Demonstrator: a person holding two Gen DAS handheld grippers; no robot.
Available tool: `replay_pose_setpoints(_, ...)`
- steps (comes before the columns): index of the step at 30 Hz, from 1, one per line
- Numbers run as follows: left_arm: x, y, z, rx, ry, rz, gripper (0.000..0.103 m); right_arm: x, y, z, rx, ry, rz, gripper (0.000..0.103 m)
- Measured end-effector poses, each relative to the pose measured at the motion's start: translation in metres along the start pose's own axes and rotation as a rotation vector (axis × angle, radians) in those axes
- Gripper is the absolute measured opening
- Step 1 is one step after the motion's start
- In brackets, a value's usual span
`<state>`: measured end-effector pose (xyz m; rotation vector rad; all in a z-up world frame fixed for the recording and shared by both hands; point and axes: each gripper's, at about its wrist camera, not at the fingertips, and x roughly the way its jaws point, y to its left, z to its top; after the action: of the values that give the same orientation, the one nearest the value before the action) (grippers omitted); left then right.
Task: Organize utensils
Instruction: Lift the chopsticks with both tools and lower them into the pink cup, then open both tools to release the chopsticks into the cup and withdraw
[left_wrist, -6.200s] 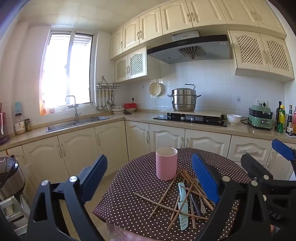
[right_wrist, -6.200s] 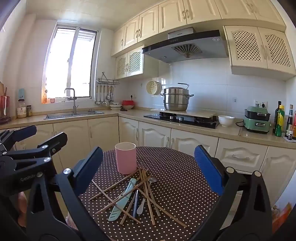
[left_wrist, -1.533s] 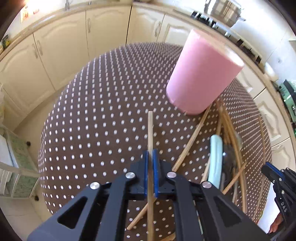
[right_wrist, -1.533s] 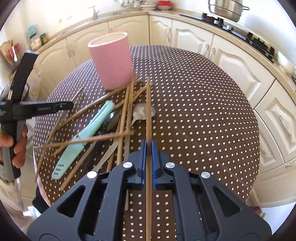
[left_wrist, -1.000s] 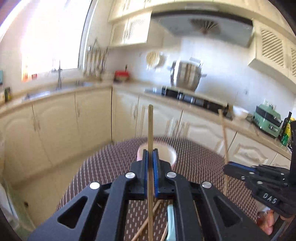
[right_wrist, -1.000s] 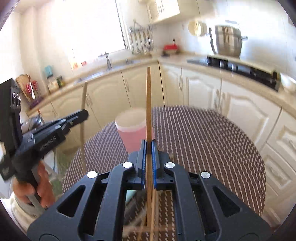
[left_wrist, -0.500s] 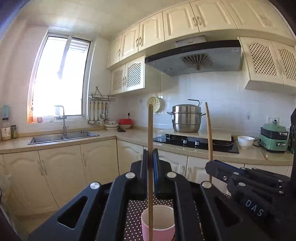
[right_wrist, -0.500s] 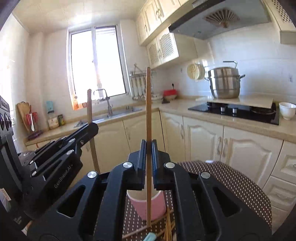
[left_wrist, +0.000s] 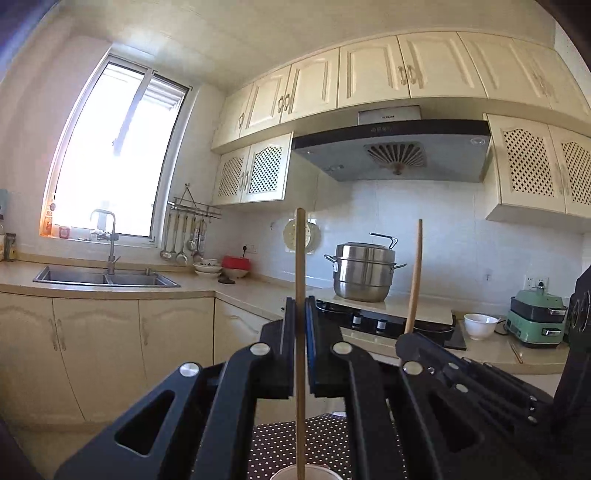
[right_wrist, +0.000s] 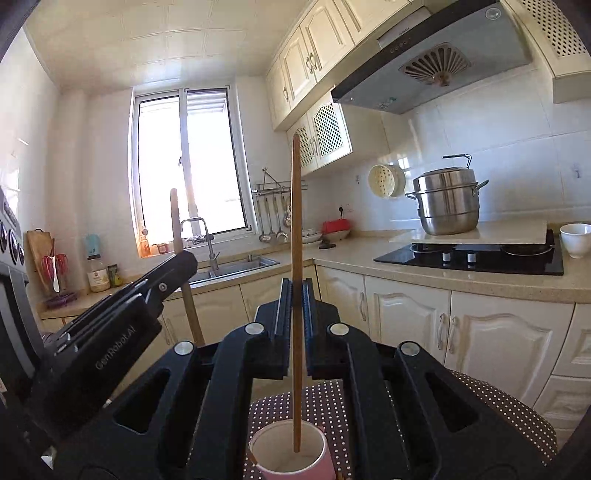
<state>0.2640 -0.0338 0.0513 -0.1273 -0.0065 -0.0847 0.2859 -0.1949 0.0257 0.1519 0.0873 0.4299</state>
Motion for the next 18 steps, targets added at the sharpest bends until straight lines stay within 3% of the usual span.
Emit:
replay_pose_setpoints(4, 0.011, 0.012, -0.010, -0.051, 0.013, -0.026, 0.005, 0.012, 0.002, -0.010, -0.009, 0.025, 0.002, 0.006)
replay_pose_setpoints(9, 0.022, 0.014, -0.028, -0.027, 0.045, -0.017, 0.005, 0.024, 0.004, -0.030, -0.027, 0.081, 0.000, 0.006)
replay_pose_setpoints(16, 0.031, 0.014, -0.052, -0.001, 0.155, -0.026, 0.007, 0.030, 0.003, -0.055, -0.030, 0.164, -0.023, 0.006)
replay_pose_setpoints(17, 0.030, 0.014, -0.053, 0.003, 0.161, -0.019, 0.007, 0.029, 0.002, -0.056, -0.024, 0.173, -0.027, 0.006)
replay_pose_setpoints(18, 0.030, 0.014, -0.055, 0.010, 0.176, -0.018, 0.015, 0.028, 0.002, -0.058, -0.020, 0.178, -0.030, 0.006)
